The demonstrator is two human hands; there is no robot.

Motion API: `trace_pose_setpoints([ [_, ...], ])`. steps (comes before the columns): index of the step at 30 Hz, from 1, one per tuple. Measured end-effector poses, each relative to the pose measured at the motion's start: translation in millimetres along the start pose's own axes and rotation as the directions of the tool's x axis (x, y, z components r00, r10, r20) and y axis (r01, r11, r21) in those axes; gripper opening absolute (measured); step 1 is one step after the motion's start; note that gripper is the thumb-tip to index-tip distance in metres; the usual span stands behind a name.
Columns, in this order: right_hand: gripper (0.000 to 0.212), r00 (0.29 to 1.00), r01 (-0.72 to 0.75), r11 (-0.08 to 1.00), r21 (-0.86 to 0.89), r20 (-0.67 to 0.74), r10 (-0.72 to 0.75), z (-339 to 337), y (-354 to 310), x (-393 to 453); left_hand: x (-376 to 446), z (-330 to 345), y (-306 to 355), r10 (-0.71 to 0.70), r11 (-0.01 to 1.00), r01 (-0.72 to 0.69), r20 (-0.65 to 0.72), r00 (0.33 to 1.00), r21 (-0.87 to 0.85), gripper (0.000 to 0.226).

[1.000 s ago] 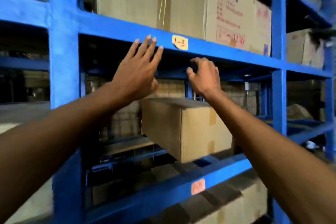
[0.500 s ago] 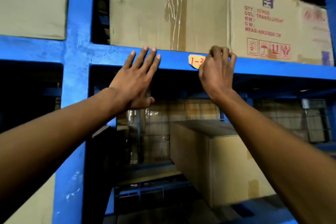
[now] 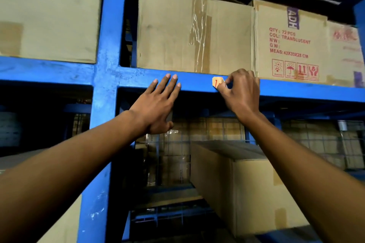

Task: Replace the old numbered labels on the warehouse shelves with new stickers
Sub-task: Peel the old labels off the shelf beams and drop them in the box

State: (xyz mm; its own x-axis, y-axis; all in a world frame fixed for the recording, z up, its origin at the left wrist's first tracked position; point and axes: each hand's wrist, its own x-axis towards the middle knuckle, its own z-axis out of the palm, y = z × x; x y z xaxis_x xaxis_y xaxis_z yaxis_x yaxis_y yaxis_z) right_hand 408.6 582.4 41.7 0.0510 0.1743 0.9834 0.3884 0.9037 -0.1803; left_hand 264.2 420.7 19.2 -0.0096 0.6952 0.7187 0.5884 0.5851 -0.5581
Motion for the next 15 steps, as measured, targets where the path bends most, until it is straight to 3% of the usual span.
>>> trace_pose_setpoints([
  [5, 0.014, 1.0, -0.003, 0.958, 0.287, 0.019, -0.003, -24.6, -30.9, -31.1, -38.5, 8.6, -6.1, -0.028, 0.999, 0.026, -0.031, 0.999, -0.038, 0.095],
  [10, 0.01, 0.992, -0.109, 0.933, 0.344, 0.104, 0.077, -36.1, -69.2, -73.4, -107.2, 36.7, -21.0, -0.081, 0.997, 0.081, -0.125, 0.989, -0.008, 0.089],
  [15, 0.01, 0.961, -0.241, 0.901, 0.361, 0.22, 0.169, -32.6, -117.9, -136.8, -186.0, 71.0, -21.7, -0.045, 0.994, 0.038, -0.072, 0.996, -0.098, 0.08],
])
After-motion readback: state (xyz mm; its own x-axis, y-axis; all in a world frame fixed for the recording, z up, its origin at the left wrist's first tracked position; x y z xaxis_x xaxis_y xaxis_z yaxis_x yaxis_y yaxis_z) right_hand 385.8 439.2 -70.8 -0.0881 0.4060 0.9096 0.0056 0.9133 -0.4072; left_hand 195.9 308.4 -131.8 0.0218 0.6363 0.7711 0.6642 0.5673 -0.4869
